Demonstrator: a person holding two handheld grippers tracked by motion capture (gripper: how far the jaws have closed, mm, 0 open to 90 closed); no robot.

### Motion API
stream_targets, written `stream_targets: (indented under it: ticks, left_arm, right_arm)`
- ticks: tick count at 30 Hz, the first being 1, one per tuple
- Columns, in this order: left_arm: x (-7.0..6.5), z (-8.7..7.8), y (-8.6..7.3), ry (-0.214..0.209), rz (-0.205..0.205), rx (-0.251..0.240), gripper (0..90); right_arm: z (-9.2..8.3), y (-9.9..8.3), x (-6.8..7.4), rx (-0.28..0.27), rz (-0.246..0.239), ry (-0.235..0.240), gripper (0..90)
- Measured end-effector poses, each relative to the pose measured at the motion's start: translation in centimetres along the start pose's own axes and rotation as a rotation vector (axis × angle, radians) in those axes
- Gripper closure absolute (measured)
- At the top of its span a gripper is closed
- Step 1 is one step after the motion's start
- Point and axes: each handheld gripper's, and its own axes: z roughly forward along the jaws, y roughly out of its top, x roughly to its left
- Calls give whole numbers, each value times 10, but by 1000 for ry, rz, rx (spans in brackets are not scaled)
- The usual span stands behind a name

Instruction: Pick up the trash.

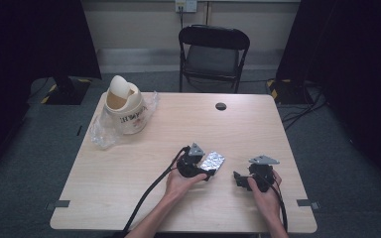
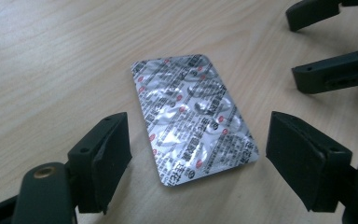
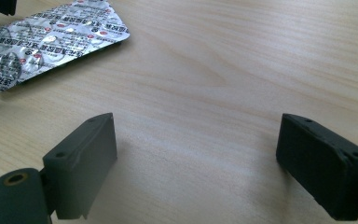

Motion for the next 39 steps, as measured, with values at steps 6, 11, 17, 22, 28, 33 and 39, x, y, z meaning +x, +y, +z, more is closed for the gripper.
stream_targets:
  ticks: [6,11,17,22,28,33,39]
  left_arm:
    - [-4,4,1,36,22,15,202]
    - [-12,10,2,69,79,50,198]
    - [-13,11,3,87,75,56,207]
    - [-10,8,3,80,81,53,331]
    - [-3,2,0,64,66,45,333]
    - [4,-6,-3,53,40,31,333]
    - [10,-20,-2,46,48,-1,332]
  right_arm:
    - [0,0,0,0,0,0,113]
    - [0,0,0,0,0,0,113]
    - [0,0,0,0,1,0,113]
    - [0,0,0,0,0,0,113]
    - [0,0,0,0,0,0,113]
    - [0,0,0,0,0,0,113]
    - [0,0,0,0,0,0,113]
